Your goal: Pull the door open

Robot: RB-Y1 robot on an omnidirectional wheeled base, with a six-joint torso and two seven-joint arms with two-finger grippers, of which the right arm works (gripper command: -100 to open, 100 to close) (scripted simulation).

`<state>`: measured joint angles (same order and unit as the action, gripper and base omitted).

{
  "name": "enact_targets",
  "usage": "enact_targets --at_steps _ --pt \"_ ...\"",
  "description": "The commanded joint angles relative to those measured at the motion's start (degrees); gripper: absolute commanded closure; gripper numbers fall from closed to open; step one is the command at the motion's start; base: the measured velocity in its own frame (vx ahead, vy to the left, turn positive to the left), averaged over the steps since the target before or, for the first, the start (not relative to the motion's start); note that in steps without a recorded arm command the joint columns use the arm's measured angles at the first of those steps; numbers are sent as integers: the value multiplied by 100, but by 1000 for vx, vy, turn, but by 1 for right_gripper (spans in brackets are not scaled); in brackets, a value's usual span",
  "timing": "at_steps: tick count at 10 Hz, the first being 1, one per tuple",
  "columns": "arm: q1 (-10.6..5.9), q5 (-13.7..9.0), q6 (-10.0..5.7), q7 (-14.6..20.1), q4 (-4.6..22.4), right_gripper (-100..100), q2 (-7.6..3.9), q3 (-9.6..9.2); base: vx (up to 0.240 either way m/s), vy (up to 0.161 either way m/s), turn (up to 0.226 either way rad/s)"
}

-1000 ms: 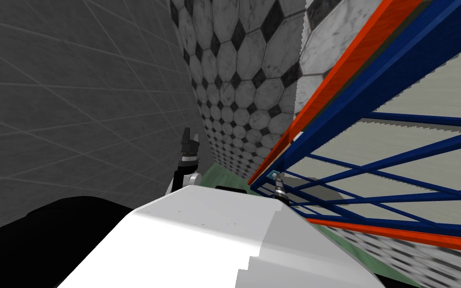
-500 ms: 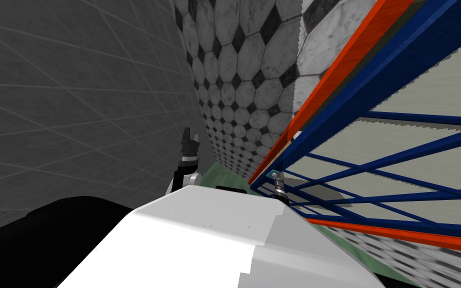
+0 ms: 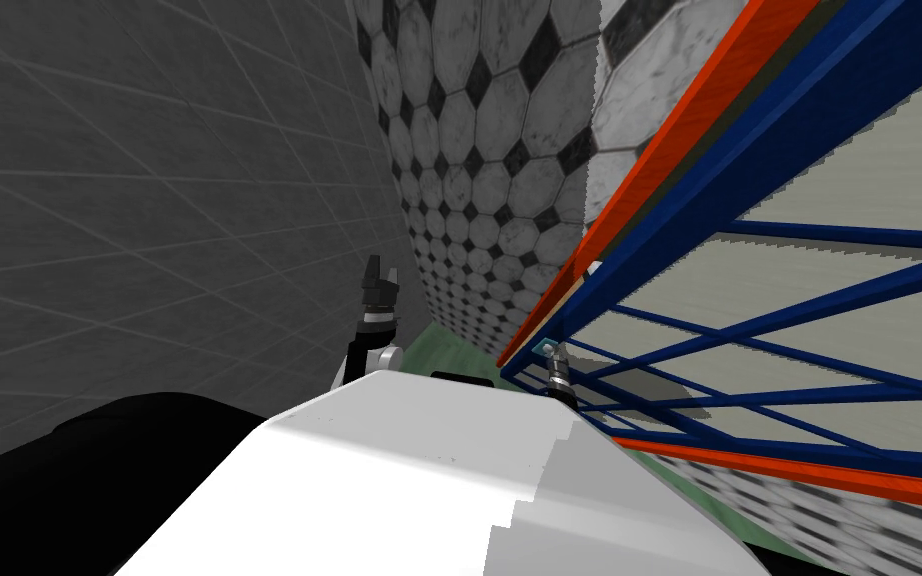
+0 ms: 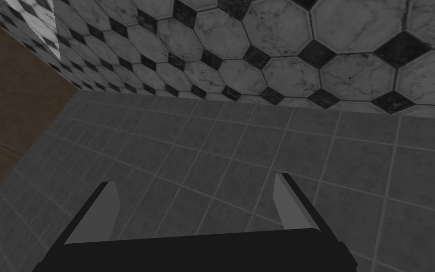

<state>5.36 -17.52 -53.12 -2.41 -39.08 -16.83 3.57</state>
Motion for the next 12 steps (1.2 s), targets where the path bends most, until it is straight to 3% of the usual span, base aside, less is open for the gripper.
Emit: enact_targets --at_steps 1,5,6,12 --pt "8 -7 25 169 -21 100 42 -45 -33 -3 31" --pt "-75 -140 40 884 38 100 43 -95 -42 -12 41" --pt "-75 -140 40 886 38 100 43 -95 -35 -10 36" --pt "-186 -318 60 1807 117 100 45 -162 -42 -10 42"
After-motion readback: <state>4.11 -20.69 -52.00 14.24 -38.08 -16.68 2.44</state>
